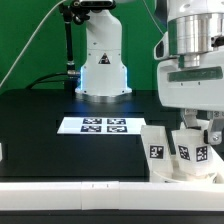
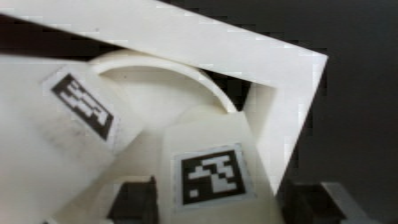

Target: Assemble stool

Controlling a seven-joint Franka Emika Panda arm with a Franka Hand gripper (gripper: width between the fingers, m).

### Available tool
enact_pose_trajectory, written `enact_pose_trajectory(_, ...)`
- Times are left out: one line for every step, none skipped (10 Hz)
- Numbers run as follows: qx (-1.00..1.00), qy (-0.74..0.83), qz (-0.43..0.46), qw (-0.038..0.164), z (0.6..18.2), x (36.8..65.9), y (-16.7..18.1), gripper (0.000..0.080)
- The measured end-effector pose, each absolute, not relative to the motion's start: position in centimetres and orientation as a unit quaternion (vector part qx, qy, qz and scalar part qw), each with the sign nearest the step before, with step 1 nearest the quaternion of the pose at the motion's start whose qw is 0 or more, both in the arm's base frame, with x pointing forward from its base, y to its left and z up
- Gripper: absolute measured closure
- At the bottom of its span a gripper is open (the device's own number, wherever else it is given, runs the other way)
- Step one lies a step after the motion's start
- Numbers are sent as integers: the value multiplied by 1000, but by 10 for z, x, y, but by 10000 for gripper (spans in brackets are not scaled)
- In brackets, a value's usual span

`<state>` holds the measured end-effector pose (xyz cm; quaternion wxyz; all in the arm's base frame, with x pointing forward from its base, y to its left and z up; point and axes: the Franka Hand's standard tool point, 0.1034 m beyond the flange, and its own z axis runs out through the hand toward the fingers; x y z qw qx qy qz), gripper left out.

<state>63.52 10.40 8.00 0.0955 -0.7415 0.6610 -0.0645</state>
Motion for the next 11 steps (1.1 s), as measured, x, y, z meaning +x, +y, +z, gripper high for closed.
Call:
enact_pose_trajectory(-721, 683, -61, 99, 80, 635, 105, 456)
enact_pose_trajectory(-691, 713, -57, 106, 80, 636, 105, 456)
enact_pose_trajectory(-642, 754, -59, 123, 80, 637, 103, 456)
enact_pose_trajectory(-579, 802, -51, 139, 81, 637, 104, 456)
enact_pose_trajectory(-527, 836, -41, 151, 81, 638, 104, 456)
enact_pose_trajectory(-496, 853, -33, 156, 81, 638, 103, 456)
enact_pose_trajectory(-432, 886, -25, 165, 80, 639, 102, 456)
enact_pose_trajectory(-414, 894, -23, 171, 79, 641, 100, 456)
enact_pose_trajectory(-396, 901, -18, 175, 79, 640, 98, 456)
enact_pose_trajectory(-384, 906, -14, 178, 79, 640, 96, 456)
enact_pose_trajectory(-379, 908, -11, 178, 79, 640, 95, 456)
